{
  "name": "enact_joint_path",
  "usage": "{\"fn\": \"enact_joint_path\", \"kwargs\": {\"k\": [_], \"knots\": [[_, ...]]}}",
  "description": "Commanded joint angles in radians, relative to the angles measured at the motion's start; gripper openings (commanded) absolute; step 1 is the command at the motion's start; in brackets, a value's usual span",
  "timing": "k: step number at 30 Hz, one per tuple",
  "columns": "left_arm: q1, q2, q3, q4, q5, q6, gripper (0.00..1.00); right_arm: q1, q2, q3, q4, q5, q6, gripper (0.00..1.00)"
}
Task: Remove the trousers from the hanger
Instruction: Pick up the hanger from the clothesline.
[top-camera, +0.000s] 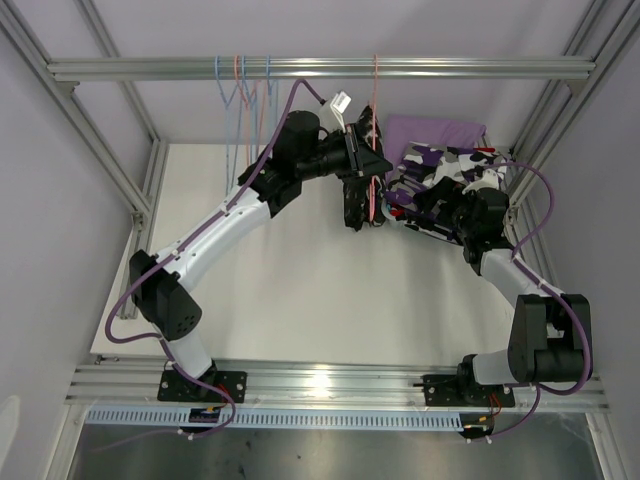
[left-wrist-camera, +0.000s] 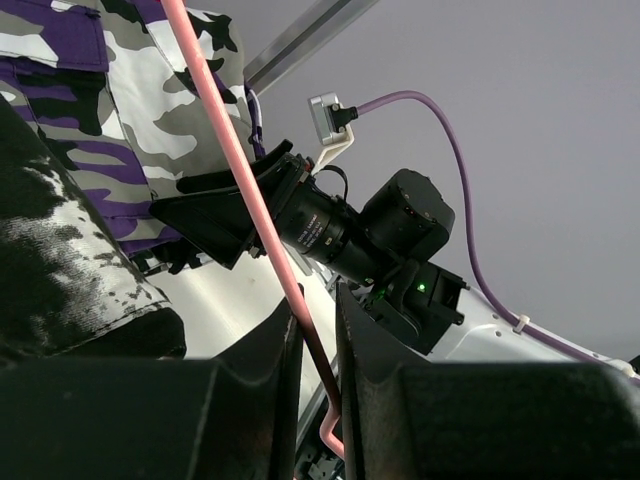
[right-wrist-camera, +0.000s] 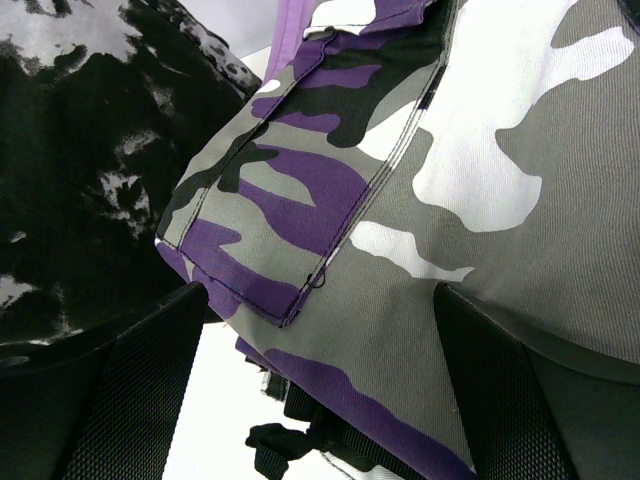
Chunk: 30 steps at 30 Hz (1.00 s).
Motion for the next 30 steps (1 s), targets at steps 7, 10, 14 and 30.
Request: {"fn": "enact_joint_path", "kwargs": {"k": [7, 10, 14, 30], "knots": [[0.005, -0.079, 0.062, 0.114, -0.044, 0.066, 0.00, -0.003, 0.062, -0.037, -0.153, -0.035, 0.010, 0.99], [0.005, -0.108, 0.059, 0.125, -0.066, 0.081, 0.00, -0.001, 0.065, -0.037, -0.153, -0.038, 0.011, 0.99], [0.008, -0.141, 0.061, 0.120, -0.127, 0.106, 0.00, -0.001, 0.072, -0.034, -0.153, -0.046, 0.011, 0.99], [0.026, -0.266, 0.010, 0.159, -0.258, 0.166, 0.01, 0.006, 0.071, -0.031, -0.161, -0.034, -0.001, 1.00]]}}
